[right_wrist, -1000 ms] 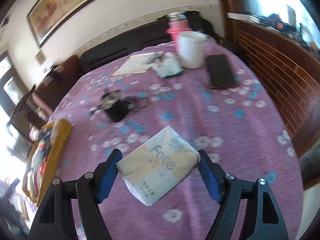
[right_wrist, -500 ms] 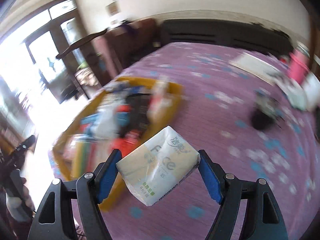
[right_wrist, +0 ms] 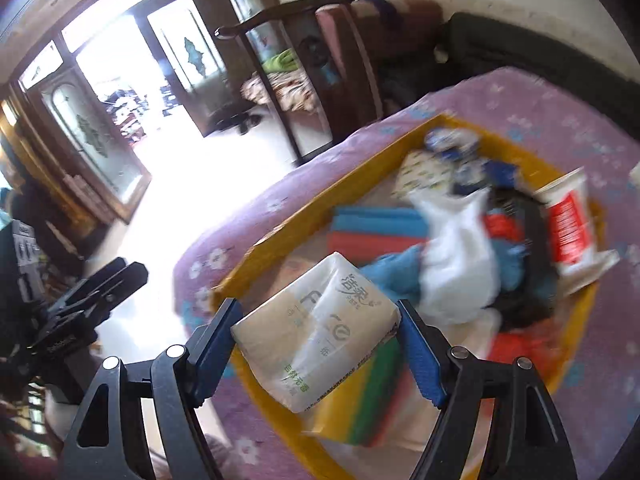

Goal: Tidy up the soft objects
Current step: 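Open the right tool to release the tissue pack into the tray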

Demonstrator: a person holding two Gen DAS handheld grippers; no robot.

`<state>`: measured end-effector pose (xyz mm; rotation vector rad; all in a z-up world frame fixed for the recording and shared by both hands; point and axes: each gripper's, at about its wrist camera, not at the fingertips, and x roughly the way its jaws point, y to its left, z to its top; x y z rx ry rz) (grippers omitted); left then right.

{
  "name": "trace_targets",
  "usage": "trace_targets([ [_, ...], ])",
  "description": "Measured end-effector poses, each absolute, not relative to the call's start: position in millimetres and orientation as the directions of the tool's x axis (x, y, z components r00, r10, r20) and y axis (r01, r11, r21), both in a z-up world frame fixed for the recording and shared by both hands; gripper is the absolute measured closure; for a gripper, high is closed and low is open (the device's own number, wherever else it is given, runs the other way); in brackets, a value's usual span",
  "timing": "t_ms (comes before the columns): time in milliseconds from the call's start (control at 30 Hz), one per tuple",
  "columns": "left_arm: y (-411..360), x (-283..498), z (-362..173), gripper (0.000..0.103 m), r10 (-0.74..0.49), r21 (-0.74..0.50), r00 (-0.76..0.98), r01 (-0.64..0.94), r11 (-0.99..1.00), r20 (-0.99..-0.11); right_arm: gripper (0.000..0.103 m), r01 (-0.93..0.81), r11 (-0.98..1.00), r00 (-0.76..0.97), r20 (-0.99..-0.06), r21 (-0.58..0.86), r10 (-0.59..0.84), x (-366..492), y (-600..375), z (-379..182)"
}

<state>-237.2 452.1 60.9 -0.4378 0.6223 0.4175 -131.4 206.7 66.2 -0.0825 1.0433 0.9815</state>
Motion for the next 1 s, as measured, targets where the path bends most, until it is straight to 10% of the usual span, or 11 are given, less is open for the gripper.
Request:
trace_targets([
  [433,449.0,-225.7,51.4,0.000,0.198,-0.281,0.736,-0.472,0.835,-0.647,0.021,-0.701,0.660,0.183,-0.828,0.269,0.531,-138.7,195.8,32.9],
  [1000,383.0,-225.0,98.5,0.000,0.361,-0.068,0.760,-0.467,0.881,-0.540,0.007,-0.516,0.786,0.442,-0.680,0.341,0.585,-122.5,66.9,91.7],
])
